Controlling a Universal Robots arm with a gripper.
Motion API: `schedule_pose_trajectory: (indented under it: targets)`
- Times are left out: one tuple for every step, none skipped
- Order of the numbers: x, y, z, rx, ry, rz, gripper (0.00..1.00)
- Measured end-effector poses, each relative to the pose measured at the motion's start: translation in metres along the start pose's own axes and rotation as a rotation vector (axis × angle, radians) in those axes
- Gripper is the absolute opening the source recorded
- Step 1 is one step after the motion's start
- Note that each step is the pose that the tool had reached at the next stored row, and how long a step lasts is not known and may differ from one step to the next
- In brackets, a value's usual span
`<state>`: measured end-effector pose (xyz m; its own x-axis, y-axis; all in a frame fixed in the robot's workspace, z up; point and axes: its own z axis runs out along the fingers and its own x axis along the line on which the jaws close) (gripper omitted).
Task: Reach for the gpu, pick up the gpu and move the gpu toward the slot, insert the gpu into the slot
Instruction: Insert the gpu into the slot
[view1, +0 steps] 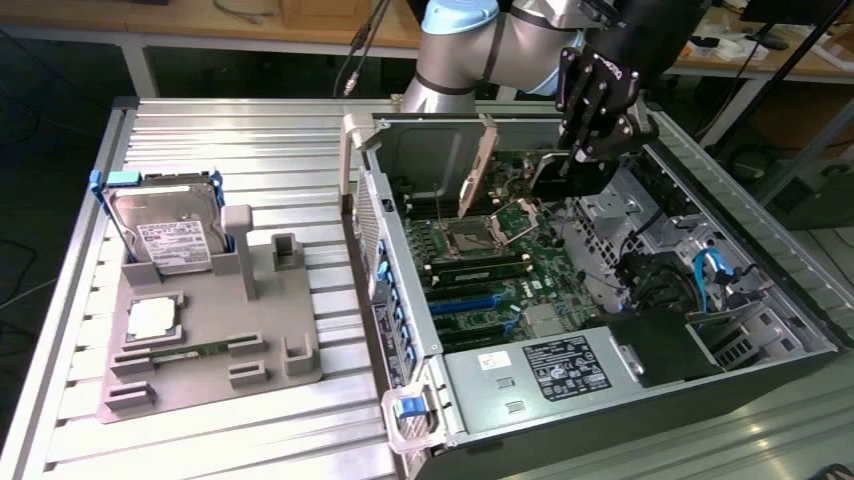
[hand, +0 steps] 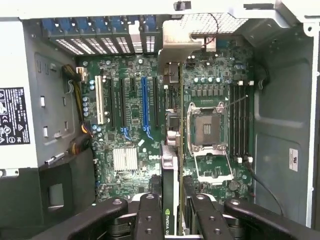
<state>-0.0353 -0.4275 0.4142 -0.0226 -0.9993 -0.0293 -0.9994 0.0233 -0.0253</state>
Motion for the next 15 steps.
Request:
schedule_pose_trajectory:
  targets:
    - [0.0,0.0,0.0037,-0.0002,-0.0002,-0.008,0.27]
    - [0.0,0.0001,0.0077,-0.0004,-0.0003,-0.013,0.27]
    - [0.0,0.0002,0.0127,-0.0005,-0.0004,-0.014,0.27]
    - [0.0,0.0003,0.0148,-0.0005,-0.0004,-0.014,0.27]
    - [0.001,0.0003,0.0169,-0.0008,-0.0003,-0.014,0.27]
    - [0.001,0.0004,0.0196,-0.001,-0.0005,-0.016,0.27]
    - [0.002,0.0005,0.0254,-0.0021,-0.0011,-0.041,0.27]
    - [0.003,0.0021,0.0355,-0.003,0.0,-0.049,0.27]
    - [0.004,0.0058,0.0443,0.0067,0.0,-0.05,0.27]
    - [0.005,0.0162,0.0566,0.0069,-0.0001,-0.05,0.27]
    - [0.011,0.0212,0.0691,0.0071,0.0,-0.05,0.27]
    - [0.011,0.0223,0.0715,0.0073,0.0003,-0.039,0.27]
    - [0.011,0.0225,0.0725,0.0076,0.0007,-0.029,0.27]
    - [0.011,0.0226,0.0733,0.0078,0.001,-0.02,0.27]
    - [0.011,0.0228,0.0744,0.0081,0.0013,-0.01,0.27]
